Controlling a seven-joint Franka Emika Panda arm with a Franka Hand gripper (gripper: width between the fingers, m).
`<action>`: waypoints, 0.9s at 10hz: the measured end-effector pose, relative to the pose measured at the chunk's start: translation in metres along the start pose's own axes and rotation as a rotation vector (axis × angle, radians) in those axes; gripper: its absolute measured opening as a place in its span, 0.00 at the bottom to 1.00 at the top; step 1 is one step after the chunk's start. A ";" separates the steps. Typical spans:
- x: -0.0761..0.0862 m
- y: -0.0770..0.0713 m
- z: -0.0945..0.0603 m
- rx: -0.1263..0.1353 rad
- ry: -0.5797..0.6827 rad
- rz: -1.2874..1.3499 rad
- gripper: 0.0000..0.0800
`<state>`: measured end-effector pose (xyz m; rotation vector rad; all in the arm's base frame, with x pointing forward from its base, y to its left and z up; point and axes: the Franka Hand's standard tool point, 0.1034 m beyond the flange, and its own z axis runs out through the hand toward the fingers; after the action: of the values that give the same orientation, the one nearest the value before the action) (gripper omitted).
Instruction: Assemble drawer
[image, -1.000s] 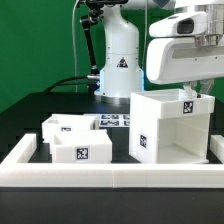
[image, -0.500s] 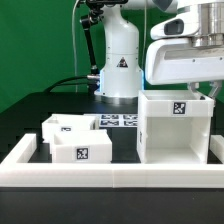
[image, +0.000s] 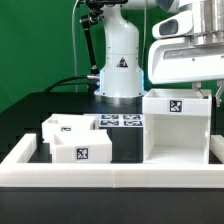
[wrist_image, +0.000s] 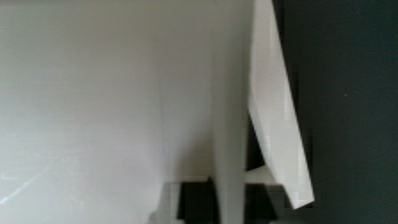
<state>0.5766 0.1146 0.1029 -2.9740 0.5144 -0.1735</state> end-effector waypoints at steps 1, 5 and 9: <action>0.004 0.002 0.001 0.008 -0.002 0.089 0.05; 0.024 0.004 0.004 0.017 0.027 0.359 0.06; 0.026 0.008 0.003 0.022 0.026 0.552 0.06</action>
Offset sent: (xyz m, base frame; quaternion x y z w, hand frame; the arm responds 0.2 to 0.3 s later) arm 0.0133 -0.0230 -0.0257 -0.0503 0.0133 0.2508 0.9667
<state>0.5988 0.0982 0.1009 -2.6815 1.2883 -0.1601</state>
